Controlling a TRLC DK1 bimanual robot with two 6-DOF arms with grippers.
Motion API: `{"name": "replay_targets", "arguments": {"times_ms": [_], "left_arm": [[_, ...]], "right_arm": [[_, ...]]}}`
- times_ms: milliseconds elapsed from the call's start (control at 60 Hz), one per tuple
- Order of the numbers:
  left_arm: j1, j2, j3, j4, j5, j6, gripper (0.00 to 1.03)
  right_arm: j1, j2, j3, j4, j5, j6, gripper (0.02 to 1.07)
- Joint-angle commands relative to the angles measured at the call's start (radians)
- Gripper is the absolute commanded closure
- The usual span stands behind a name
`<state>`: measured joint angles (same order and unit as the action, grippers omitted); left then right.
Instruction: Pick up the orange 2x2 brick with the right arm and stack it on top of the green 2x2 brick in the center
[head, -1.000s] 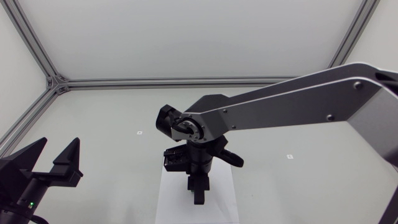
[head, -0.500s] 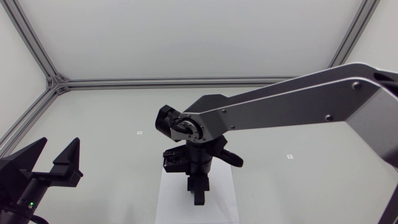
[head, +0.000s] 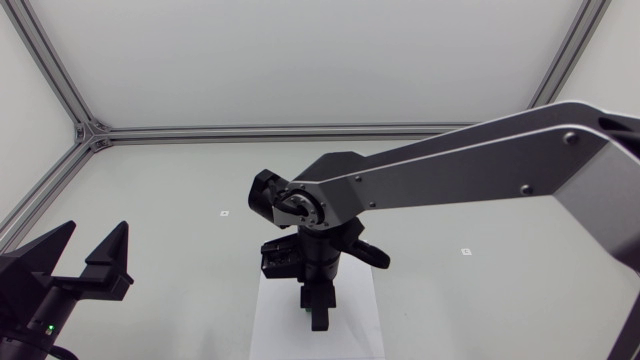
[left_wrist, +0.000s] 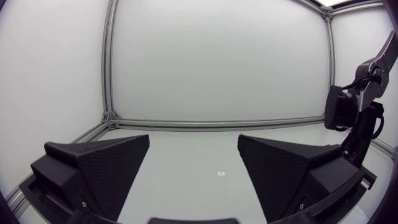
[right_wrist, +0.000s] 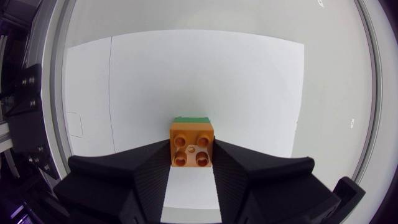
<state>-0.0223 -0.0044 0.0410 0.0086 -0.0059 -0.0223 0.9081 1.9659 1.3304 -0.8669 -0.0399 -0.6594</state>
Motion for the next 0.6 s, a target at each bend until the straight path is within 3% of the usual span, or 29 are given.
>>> {"name": "replay_targets", "arguments": {"times_ms": [0,583], "left_arm": [[0.004,-0.008,-0.041,-0.015,0.004,0.013,0.04],[0.004,-0.008,-0.041,-0.015,0.004,0.013,0.04]], "right_arm": [[-0.002,0.067,-0.020,-0.023,-0.018,-0.025,0.91],[-0.015,0.068,-0.005,-0.030,-0.006,-0.032,0.88]]}}
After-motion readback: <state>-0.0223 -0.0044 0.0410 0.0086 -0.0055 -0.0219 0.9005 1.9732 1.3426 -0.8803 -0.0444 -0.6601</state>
